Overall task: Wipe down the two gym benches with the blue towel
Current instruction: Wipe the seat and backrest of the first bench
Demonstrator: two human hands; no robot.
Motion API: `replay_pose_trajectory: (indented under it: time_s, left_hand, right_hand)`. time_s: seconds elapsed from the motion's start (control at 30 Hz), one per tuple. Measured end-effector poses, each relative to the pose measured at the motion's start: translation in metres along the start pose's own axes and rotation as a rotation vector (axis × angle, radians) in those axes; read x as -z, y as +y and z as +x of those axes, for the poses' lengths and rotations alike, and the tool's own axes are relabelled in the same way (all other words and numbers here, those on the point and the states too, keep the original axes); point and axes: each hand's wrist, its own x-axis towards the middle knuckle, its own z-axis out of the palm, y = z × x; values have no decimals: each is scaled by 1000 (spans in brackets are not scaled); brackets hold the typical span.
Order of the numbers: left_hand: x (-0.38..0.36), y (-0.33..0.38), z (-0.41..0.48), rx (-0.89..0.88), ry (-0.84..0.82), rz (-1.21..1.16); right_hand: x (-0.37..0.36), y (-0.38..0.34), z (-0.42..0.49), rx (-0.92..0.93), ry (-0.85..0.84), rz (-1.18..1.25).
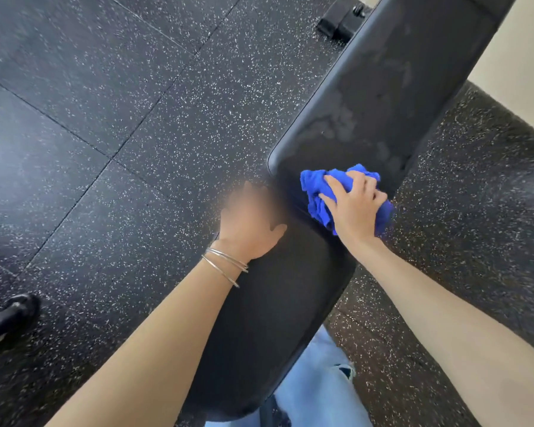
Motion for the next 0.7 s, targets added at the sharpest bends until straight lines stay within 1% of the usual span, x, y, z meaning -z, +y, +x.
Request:
replay_pose_trajectory:
  time_s: [0.1, 0.23, 0.3, 0.33, 0.4, 0.5, 0.57, 0.63, 0.7]
  left_hand:
    - [1, -3, 1, -8, -5, -13]
    - [2, -3, 5, 41, 23, -94]
    - [5, -2, 10, 84, 14, -126]
    - [7, -1, 12, 103, 6, -132]
    - [10, 1, 17, 129, -12, -126]
    - [10, 7, 23, 171, -39, -122]
    - [10, 11, 27, 200, -36, -102]
    - [9, 16, 31, 226, -33, -87]
    - [7, 20, 34, 249, -21, -91]
  right_hand:
    - [-4, -25, 31, 92, 18, 107]
    - [-11, -56, 83, 353, 5, 152]
    - [-12, -70, 108, 412, -52, 117]
    - [-12, -76, 121, 417, -114, 104]
    - [-11, -81, 152, 353, -272, 83]
    - [-7, -57, 191, 223, -344, 53]
    - [-2, -31, 196, 155, -321, 77]
    - [1, -7, 176, 95, -277, 114]
    - [-2, 5, 136, 109, -209, 154]
